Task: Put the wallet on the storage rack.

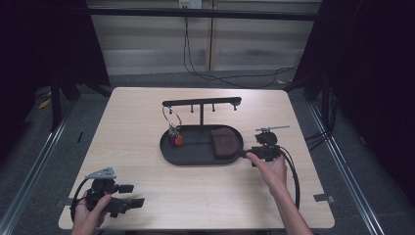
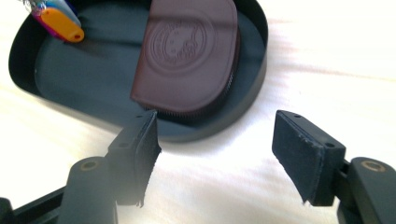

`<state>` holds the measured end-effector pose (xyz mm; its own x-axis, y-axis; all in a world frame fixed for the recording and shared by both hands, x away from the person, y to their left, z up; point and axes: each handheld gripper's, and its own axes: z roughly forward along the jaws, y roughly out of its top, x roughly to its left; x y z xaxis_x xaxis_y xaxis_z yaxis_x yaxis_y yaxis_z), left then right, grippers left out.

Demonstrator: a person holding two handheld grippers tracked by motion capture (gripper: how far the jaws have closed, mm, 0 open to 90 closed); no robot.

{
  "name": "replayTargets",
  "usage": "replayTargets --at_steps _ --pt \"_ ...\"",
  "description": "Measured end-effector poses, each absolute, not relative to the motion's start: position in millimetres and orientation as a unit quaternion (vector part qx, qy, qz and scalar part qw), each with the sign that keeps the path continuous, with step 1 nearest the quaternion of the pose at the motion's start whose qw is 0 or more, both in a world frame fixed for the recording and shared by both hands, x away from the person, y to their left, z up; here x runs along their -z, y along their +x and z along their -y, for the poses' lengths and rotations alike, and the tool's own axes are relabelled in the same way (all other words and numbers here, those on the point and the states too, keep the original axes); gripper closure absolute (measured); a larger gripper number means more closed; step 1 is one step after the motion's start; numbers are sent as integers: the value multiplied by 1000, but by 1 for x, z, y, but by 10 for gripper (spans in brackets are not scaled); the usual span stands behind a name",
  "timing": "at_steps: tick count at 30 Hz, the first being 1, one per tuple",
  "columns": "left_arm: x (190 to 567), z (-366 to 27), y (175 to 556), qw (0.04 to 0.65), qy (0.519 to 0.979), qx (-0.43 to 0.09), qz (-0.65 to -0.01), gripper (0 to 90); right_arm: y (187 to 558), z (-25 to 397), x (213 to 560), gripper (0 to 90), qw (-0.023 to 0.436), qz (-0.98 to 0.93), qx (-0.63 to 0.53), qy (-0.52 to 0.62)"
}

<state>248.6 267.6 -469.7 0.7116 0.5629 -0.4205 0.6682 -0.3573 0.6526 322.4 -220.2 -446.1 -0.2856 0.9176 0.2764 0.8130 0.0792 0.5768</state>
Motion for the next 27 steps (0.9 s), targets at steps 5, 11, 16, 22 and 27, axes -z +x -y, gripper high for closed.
replayTargets --at_steps 5,11,16,22,27 --pt "471 -267 249 423 822 61 -377 190 306 224 452 298 84 -728 -340 589" --pt "470 -268 249 422 822 61 -377 190 280 231 449 302 98 -729 -348 581" --pt "471 -267 249 420 823 60 -377 189 259 243 454 303 106 -731 -340 582" --pt "472 -267 249 418 824 61 -377 190 236 250 458 292 122 -731 -334 583" --pt "472 -267 249 418 824 58 -378 190 222 254 467 284 127 -725 -337 587"
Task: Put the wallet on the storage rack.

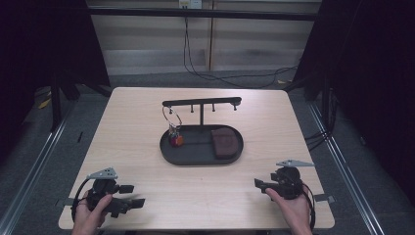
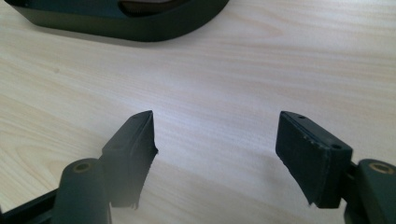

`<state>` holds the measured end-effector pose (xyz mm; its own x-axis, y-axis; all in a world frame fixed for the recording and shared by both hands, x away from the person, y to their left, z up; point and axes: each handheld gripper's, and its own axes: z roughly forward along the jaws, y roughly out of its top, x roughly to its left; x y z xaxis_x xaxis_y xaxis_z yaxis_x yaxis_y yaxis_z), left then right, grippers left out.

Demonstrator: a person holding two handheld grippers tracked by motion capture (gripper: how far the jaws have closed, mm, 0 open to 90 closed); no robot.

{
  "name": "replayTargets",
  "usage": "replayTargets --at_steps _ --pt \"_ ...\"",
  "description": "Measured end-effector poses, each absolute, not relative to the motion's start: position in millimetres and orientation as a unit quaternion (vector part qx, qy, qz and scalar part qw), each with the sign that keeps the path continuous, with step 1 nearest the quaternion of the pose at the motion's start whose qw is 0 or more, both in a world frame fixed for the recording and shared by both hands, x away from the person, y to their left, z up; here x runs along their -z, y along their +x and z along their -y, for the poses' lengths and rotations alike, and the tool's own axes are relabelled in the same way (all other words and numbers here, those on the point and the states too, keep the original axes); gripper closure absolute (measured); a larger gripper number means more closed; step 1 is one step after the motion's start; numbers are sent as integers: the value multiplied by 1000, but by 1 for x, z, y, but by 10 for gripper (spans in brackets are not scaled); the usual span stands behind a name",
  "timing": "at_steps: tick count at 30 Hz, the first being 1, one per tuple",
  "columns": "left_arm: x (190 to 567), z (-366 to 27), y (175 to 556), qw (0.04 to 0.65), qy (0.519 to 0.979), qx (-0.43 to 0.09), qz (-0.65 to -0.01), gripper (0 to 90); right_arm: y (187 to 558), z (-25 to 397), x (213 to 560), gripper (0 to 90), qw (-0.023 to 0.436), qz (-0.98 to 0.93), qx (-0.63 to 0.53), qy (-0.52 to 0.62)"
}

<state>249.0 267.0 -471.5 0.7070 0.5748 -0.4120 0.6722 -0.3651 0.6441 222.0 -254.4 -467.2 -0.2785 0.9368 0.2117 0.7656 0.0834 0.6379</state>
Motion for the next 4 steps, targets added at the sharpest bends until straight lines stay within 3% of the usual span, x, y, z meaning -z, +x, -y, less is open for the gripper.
replayTargets --at_steps 4 --pt "471 -270 250 422 819 57 -384 189 216 260 474 275 134 -721 -332 594"
